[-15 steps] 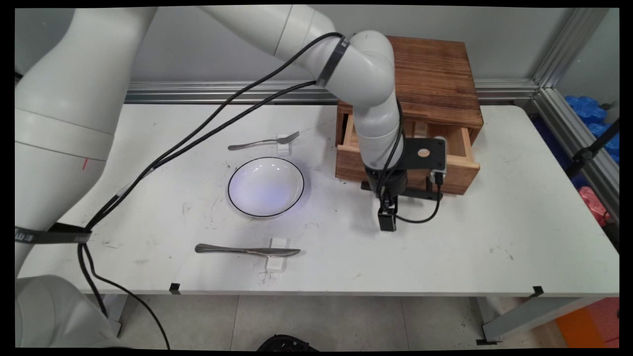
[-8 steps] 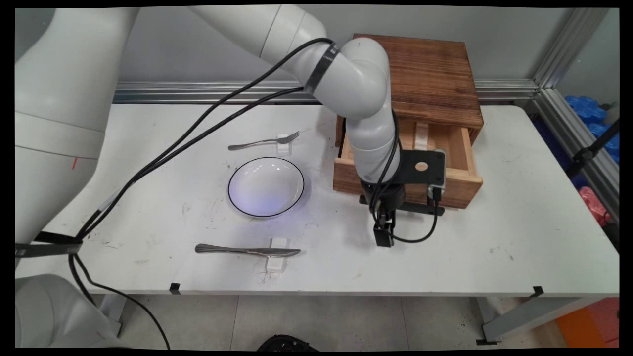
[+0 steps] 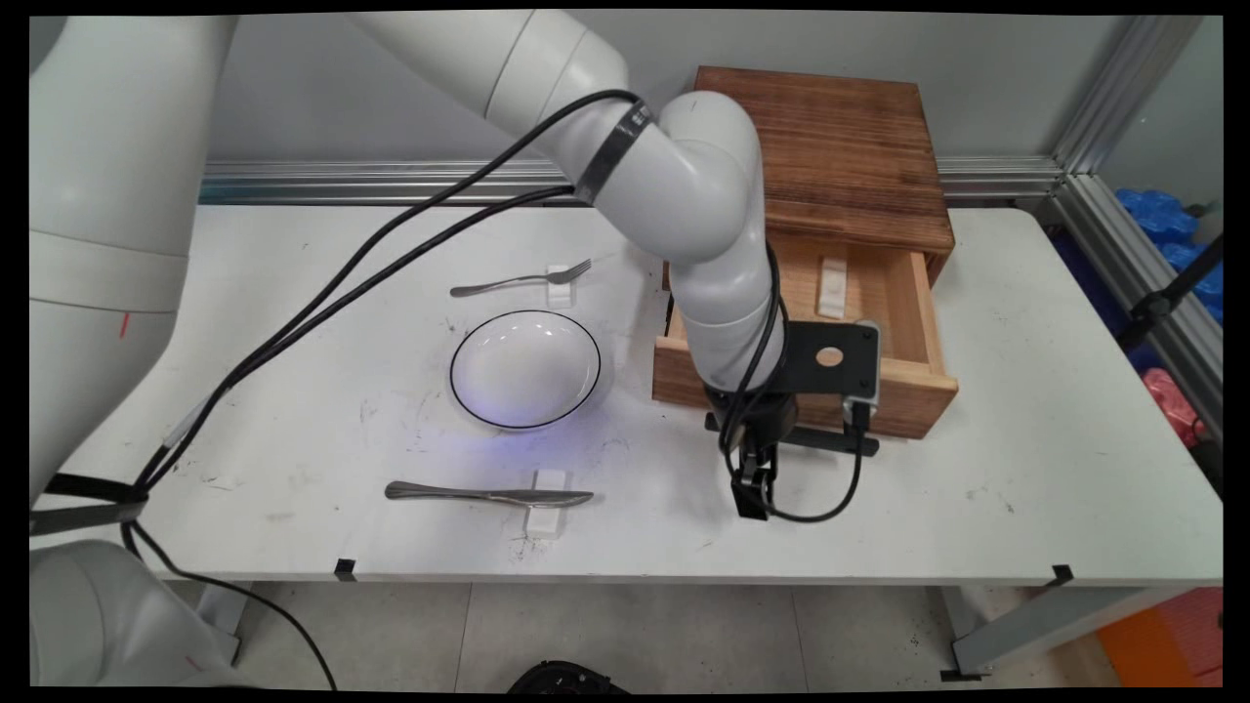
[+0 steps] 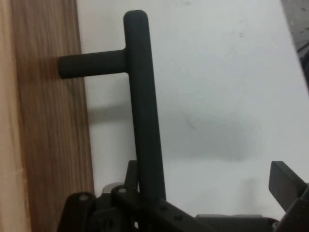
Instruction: Open the drawer
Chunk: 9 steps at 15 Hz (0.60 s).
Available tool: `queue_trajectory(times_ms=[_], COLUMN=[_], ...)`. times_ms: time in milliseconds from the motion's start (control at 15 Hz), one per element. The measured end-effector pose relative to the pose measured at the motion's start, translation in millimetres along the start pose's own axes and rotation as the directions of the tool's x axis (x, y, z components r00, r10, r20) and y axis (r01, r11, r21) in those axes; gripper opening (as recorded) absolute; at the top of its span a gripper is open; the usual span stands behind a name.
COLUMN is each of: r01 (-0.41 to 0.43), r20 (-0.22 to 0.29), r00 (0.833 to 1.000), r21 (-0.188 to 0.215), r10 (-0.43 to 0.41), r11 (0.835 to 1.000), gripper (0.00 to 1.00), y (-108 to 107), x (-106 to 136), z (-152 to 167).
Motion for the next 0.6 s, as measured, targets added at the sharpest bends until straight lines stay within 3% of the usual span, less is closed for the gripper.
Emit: queue_trajectory(times_ms=[600], r01=[0.021], r20=[-0.018], r00=[1.0], r21=[-0.011], r10=[-0.021], r11=[1.0], gripper=[1.0], y=[36], x=[1], z=[0])
